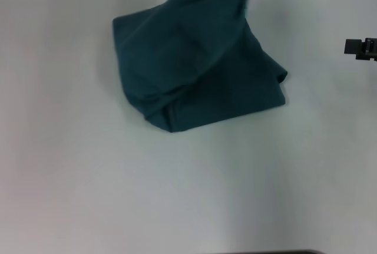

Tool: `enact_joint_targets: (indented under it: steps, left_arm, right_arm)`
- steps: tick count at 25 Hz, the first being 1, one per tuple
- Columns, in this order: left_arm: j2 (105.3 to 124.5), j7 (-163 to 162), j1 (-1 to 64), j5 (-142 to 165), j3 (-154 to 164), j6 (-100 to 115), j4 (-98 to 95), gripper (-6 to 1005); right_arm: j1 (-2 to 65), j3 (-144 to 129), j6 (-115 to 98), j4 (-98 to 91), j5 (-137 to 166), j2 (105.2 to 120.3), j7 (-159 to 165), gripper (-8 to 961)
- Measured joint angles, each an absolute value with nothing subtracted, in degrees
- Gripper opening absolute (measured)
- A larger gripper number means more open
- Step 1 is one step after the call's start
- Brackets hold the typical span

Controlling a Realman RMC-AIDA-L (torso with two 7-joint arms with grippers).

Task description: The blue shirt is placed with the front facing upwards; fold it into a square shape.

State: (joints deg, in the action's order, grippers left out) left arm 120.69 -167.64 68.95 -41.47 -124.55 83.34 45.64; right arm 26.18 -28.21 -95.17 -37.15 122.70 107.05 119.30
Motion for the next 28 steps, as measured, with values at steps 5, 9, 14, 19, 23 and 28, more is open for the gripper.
enact_joint_targets:
  steps: [5,9,14,19,23,28]
  left_arm:
    - [120.25,-165.0,71.0,-43.6,-124.6,79.8,39.4,91]
    - [120.47,-165.2,70.7,-43.9,-124.8,76.7,39.7,162]
    - [120.24,-164.9,68.8,-45.6,-126.2,77.2,42.5,340]
    - [119.14,-164.1,63.9,-47.7,-126.4,81.1,48.2,543]
    - [116.71,-163.5,56.7,-50.1,-128.5,87.5,53.6,697]
    - [114.79,-161.4,47.6,-57.1,-137.3,93.3,57.0,936]
  right_arm:
    - [26.4,-28.3,-95.2,-37.1,122.8,107.07,119.0,948]
    - [26.4,-28.5,-95.0,-37.0,122.8,107.08,119.0,948]
    - [26.3,-28.7,-94.9,-36.9,122.8,107.05,118.9,948]
    - [26.6,-28.7,-94.8,-37.2,122.8,106.75,119.2,948]
    - [27.9,-28.7,-94.7,-37.4,122.8,106.37,120.5,948]
    - [32.2,-29.3,-92.2,-39.9,124.4,105.97,127.4,947]
